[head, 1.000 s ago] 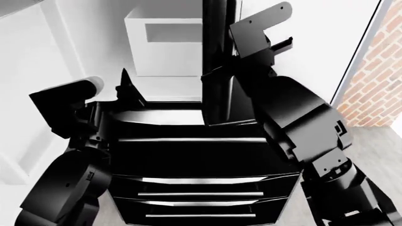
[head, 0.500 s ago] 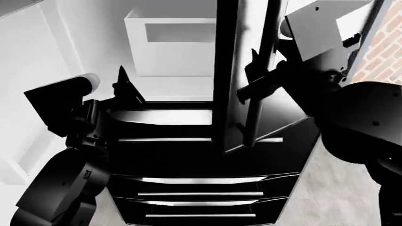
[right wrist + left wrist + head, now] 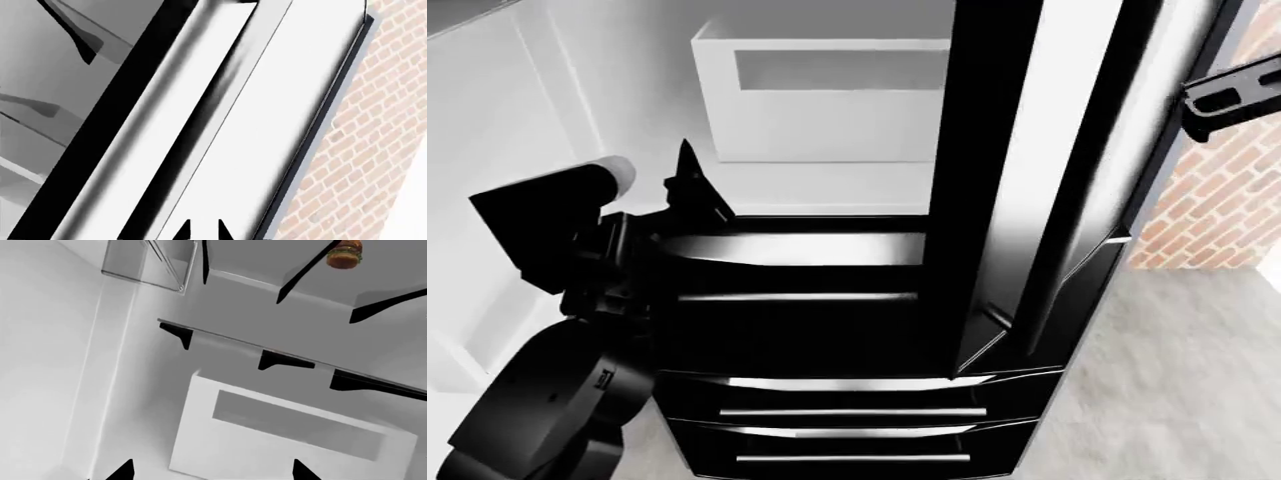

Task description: Open the fridge doors

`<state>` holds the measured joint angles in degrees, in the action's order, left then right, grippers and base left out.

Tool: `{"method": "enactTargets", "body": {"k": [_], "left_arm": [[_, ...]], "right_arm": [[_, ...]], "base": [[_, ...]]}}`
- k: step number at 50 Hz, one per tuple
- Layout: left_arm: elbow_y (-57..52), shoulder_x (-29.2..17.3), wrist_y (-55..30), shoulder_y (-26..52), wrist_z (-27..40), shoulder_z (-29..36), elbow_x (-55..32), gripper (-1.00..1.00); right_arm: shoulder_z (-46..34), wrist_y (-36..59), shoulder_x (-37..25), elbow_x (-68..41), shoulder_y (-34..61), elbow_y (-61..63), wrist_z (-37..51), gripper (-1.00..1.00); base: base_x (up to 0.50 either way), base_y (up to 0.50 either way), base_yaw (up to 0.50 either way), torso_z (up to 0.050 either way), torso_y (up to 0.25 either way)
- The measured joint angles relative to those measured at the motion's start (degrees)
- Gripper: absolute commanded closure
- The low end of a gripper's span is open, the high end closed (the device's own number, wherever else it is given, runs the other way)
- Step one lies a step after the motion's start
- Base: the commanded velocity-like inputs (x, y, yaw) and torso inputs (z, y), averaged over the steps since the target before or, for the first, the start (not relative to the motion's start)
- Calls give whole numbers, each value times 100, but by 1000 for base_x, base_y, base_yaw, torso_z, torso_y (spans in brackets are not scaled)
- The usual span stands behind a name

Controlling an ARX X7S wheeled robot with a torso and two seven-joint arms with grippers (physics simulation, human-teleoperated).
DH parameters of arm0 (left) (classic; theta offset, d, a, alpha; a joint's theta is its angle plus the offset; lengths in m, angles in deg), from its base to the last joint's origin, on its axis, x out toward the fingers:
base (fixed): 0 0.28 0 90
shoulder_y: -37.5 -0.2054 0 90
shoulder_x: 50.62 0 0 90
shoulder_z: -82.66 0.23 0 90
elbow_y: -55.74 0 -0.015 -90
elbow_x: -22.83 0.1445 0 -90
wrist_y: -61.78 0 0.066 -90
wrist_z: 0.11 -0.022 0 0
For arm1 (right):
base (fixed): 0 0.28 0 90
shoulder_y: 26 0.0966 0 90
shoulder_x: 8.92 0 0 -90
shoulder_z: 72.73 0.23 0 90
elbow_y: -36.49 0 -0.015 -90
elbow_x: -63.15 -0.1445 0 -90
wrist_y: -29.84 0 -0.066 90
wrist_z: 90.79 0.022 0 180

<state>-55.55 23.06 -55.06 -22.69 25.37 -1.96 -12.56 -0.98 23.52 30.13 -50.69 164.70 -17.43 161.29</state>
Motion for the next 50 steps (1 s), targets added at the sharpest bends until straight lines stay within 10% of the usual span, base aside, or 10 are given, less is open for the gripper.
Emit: {"method": "enactTargets", "body": {"k": [13,14,50], "left_arm": [[-60,-59,-15,-7,21,6,-34,-100],[-61,-62,-14,-7,22,7,-34,-100],[239,-61,274,-24,0,133,177,-100]], "right_arm": [[6,-460,-779,-881,1408,442,721,100],[-45,-497,-785,-953,1509,464,772,-100],[-1637,-572,1298,618,894,872,365,-100]], "base": [[0,0,0,0,0],[0,0,0,0,0],[0,0,0,0,0]]}}
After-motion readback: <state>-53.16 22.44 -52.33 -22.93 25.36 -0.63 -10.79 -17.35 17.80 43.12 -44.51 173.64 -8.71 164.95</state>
